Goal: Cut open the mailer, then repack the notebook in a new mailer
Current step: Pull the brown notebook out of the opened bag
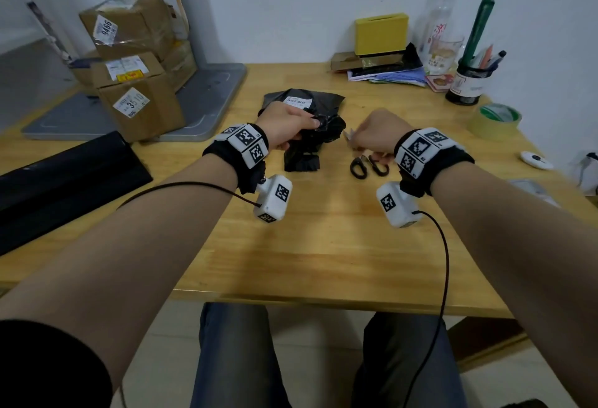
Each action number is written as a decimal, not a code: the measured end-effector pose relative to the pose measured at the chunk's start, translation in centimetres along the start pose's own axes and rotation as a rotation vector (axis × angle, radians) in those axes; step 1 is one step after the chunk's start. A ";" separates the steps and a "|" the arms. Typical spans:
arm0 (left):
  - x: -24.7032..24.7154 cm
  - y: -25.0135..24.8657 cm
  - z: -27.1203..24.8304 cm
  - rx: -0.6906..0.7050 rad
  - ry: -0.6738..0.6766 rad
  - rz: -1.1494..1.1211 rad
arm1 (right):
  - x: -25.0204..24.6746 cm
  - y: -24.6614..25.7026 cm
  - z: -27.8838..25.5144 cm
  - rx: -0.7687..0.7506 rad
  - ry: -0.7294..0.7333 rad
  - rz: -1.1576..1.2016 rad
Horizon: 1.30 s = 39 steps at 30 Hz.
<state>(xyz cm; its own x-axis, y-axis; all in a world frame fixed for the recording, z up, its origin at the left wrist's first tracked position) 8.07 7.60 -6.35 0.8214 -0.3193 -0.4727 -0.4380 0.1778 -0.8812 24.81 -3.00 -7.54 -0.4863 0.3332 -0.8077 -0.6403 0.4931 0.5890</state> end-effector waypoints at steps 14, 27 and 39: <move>3.1 -5.9 -0.1 0.071 0.059 -0.318 | -7.5 -2.6 0.0 0.060 -0.454 0.881; 7.7 -4.3 0.3 -0.024 0.114 -0.229 | -7.6 -13.2 0.5 0.417 -0.428 0.408; -1.1 2.8 8.0 -0.100 -0.441 -0.101 | -4.7 -1.9 2.1 0.123 -0.291 0.351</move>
<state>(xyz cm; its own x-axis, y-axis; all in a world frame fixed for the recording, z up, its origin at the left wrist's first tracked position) 8.84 15.89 -8.24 0.9291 0.0997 -0.3560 -0.3634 0.0691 -0.9291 29.58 -3.77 -4.93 -0.4626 0.7000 -0.5441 -0.3829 0.3958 0.8347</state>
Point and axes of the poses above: each hand's wrist, its own z-axis towards the middle knuckle, its own x-axis out of the palm, y = z × x, the point moved 8 cm from there along z, towards the middle knuckle, and after that the axes turned 13 degrees about -y, right-handed, at the moved point
